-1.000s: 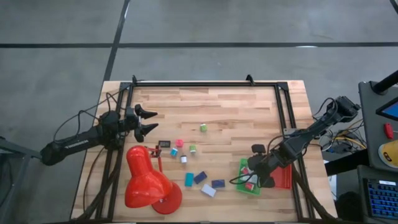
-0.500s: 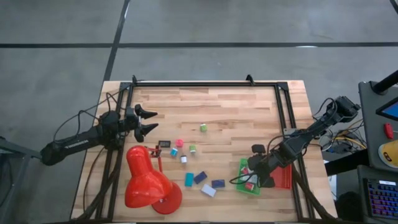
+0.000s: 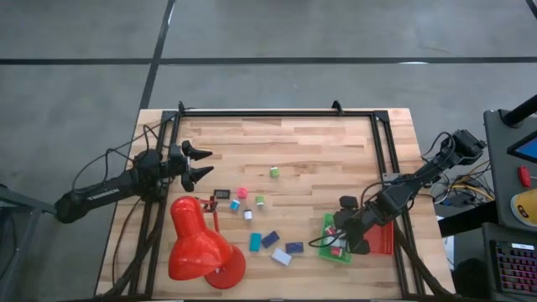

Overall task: Pick & Place Office items
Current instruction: Put the green charger adapter into the green basket

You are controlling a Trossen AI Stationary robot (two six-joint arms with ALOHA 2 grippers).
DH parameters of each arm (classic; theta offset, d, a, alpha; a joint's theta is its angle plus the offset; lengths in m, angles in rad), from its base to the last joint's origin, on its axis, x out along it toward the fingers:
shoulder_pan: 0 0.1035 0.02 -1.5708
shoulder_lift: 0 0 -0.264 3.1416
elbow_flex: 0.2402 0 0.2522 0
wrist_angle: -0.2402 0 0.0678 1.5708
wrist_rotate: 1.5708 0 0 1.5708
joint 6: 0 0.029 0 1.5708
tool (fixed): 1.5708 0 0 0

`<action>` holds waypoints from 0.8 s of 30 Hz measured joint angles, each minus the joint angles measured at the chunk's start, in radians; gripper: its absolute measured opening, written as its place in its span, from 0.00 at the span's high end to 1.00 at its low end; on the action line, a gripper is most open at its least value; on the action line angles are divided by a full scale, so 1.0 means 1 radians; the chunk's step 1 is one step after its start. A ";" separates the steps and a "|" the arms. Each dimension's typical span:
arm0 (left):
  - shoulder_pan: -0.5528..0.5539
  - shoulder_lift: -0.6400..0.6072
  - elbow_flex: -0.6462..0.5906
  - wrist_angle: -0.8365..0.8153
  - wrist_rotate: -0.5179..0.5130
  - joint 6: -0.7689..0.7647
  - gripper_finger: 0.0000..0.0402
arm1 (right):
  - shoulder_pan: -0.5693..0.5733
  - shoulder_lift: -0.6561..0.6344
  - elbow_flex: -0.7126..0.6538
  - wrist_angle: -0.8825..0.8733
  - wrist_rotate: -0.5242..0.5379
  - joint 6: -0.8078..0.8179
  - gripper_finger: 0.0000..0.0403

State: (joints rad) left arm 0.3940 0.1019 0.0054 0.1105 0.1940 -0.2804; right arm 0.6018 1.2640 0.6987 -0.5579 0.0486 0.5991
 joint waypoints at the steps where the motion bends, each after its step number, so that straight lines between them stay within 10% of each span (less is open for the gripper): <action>1: 0.000 0.000 0.000 0.000 0.000 0.000 0.20 | 0.000 0.000 0.000 0.000 0.000 0.000 0.44; 24: 0.000 0.000 0.000 0.000 0.000 0.000 0.20 | 0.000 -0.024 0.010 0.123 0.154 -0.106 0.44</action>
State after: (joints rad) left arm 0.3940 0.1017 0.0055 0.1108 0.1940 -0.2806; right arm 0.6018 1.2400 0.7089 -0.4345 0.2023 0.4927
